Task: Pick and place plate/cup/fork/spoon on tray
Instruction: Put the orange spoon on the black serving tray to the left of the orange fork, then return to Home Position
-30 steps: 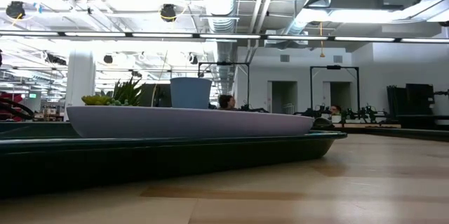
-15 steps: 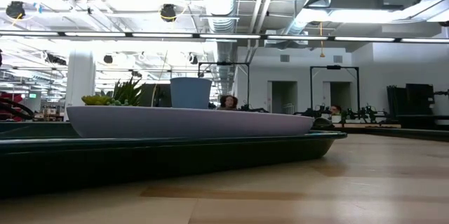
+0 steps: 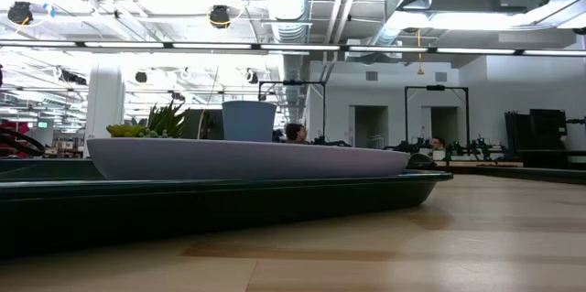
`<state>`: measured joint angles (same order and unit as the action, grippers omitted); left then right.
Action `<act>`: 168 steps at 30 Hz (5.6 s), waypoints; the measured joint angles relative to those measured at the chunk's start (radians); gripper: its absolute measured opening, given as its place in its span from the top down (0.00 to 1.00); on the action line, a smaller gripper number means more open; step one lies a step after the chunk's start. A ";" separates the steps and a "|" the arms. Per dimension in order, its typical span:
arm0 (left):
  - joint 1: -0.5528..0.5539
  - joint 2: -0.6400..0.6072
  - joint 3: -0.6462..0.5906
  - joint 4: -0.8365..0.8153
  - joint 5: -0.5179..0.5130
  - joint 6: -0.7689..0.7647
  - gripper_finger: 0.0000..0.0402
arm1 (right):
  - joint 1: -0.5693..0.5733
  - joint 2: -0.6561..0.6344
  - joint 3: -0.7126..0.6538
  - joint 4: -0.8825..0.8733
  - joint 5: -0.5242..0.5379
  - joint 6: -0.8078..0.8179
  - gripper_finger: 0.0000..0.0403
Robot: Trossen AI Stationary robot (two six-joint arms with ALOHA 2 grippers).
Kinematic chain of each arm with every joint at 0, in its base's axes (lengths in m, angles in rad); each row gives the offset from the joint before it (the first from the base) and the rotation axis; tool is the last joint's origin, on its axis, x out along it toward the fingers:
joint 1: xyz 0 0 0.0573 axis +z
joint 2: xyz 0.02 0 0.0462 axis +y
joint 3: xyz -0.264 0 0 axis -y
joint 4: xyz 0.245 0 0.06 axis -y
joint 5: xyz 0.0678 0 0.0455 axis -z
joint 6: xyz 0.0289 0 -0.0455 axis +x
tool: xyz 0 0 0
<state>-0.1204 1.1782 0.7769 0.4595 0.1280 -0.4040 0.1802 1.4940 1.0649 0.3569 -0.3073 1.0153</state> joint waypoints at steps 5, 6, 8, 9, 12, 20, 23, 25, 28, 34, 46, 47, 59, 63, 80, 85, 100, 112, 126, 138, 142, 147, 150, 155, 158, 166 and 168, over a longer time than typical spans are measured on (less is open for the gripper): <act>0.000 0.000 0.000 0.002 -0.006 0.017 0.98 | 0.000 0.000 0.000 0.000 -0.001 0.000 0.98; 0.000 0.000 0.000 0.002 -0.019 0.017 0.98 | 0.000 0.000 0.000 0.000 -0.001 0.000 0.98; 0.000 0.000 0.000 0.003 -0.031 0.035 0.98 | -0.002 0.000 0.000 -0.001 -0.001 0.000 0.98; 0.000 0.000 0.000 0.004 -0.032 0.051 0.96 | -0.005 0.000 0.000 0.000 -0.001 0.000 0.98; 0.000 0.000 0.000 0.004 -0.041 0.055 0.90 | -0.007 0.000 0.000 -0.002 -0.005 0.002 0.98; 0.001 0.000 0.000 0.003 -0.062 0.048 0.71 | -0.013 0.000 0.000 -0.006 -0.014 0.005 0.98; 0.001 0.000 0.000 0.003 -0.061 0.047 0.70 | -0.013 0.000 0.000 -0.009 -0.014 0.005 0.98; 0.001 0.000 0.000 0.002 -0.061 0.046 0.72 | -0.013 0.000 0.000 -0.014 -0.014 0.005 0.98; 0.001 0.000 0.000 0.002 -0.058 0.045 0.76 | -0.013 0.000 0.000 -0.016 -0.013 0.005 0.98; 0.007 0.020 0.000 0.011 -0.025 0.040 0.90 | -0.013 0.000 0.000 -0.029 -0.012 0.009 0.98; 0.007 0.115 0.000 0.081 -0.018 -0.075 1.00 | -0.007 0.000 0.000 -0.105 -0.012 0.027 0.96; 0.007 0.108 0.000 0.075 -0.021 -0.076 1.00 | -0.004 0.000 0.000 -0.106 -0.009 0.028 0.95; 0.012 0.065 -0.001 -0.021 -0.079 -0.134 1.00 | 0.006 -0.001 0.001 -0.127 0.028 0.022 0.87; 0.014 0.043 -0.001 -0.143 -0.125 -0.199 1.00 | 0.011 0.000 -0.001 -0.186 0.017 0.027 0.72; -0.366 -0.316 0.000 -1.076 -0.600 -0.969 1.00 | 0.150 0.000 -0.001 -0.360 0.117 0.137 0.41; -0.671 -0.305 0.000 -1.291 -0.815 -1.393 1.00 | 0.187 0.000 -0.001 -0.360 0.173 0.163 0.43; -1.036 0.106 0.000 -1.270 -0.778 -1.887 1.00 | 0.194 0.000 -0.001 -0.358 0.202 0.189 0.43; -1.067 0.342 0.000 -1.110 -0.746 -1.897 1.00 | 0.192 0.000 -0.001 -0.357 0.204 0.218 0.44; -1.061 0.360 0.000 -1.146 -0.715 -1.885 1.00 | 0.191 0.000 -0.001 -0.357 0.204 0.237 0.44; -1.061 0.360 0.000 -1.157 -0.681 -1.883 1.00 | 0.191 0.000 -0.001 -0.357 0.204 0.234 0.44; -1.057 0.360 0.000 -1.159 -0.679 -1.882 0.99 | 0.191 0.000 -0.001 -0.357 0.204 0.233 0.44; -1.057 0.360 0.000 -1.164 -0.674 -1.878 0.88 | 0.192 0.000 -0.001 -0.357 0.204 0.234 0.44; -1.057 0.360 0.000 -1.167 -0.673 -1.878 0.80 | 0.193 0.000 -0.001 -0.357 0.204 0.234 0.44; -1.057 0.360 0.000 -1.167 -0.674 -1.878 0.72 | 0.193 0.000 -0.001 -0.357 0.204 0.234 0.44; -1.057 0.354 0.000 -1.166 -0.685 -1.881 0.70 | 0.193 0.000 -0.001 -0.357 0.208 0.233 0.44; -1.047 0.095 0.000 -1.231 -0.948 -1.867 0.69 | 0.121 -0.064 -0.001 -0.192 0.200 0.154 0.44; -1.047 -0.024 0.000 -1.241 -1.107 -1.765 0.69 | 0.094 -0.109 -0.001 -0.120 0.192 0.055 0.44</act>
<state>-1.1672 1.1540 0.7769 -0.7813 -0.9792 -2.1690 0.2745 1.3847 1.0637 0.2372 -0.1151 1.0702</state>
